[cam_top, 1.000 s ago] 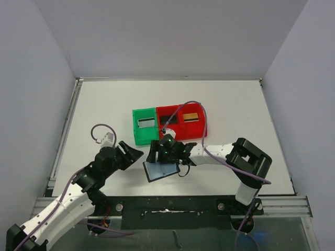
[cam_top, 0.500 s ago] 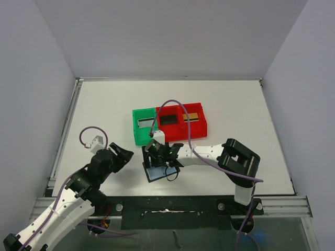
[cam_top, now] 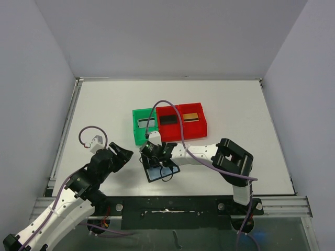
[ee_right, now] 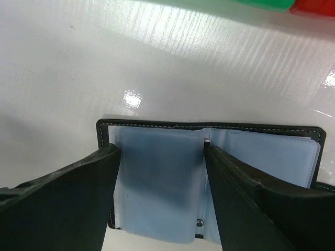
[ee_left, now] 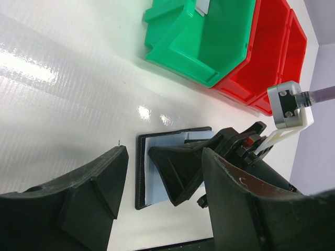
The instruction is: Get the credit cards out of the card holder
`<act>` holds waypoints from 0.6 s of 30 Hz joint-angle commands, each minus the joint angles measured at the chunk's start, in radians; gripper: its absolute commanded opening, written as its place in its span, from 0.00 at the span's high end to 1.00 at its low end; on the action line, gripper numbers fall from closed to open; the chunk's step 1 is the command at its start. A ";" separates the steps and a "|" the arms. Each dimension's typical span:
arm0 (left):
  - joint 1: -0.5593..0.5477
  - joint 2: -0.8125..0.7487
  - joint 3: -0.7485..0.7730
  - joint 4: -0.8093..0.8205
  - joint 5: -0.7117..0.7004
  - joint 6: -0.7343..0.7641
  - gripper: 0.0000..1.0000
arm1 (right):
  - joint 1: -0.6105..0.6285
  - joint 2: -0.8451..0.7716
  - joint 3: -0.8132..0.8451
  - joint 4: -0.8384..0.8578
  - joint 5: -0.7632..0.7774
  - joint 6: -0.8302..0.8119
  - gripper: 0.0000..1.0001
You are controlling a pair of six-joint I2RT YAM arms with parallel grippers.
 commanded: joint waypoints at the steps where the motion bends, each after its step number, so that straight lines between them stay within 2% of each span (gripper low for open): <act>1: 0.002 0.004 0.048 0.017 -0.013 -0.011 0.42 | 0.005 0.065 0.021 -0.107 0.041 -0.014 0.33; 4: 0.002 0.008 0.048 0.023 -0.011 -0.009 0.42 | 0.007 0.076 0.027 -0.113 0.040 -0.009 0.36; 8: 0.002 0.017 0.052 0.028 -0.008 -0.001 0.42 | 0.000 0.060 0.008 -0.068 -0.010 -0.016 0.45; 18: 0.001 0.083 0.017 0.167 0.123 0.055 0.42 | -0.114 -0.041 -0.214 0.242 -0.263 0.046 0.60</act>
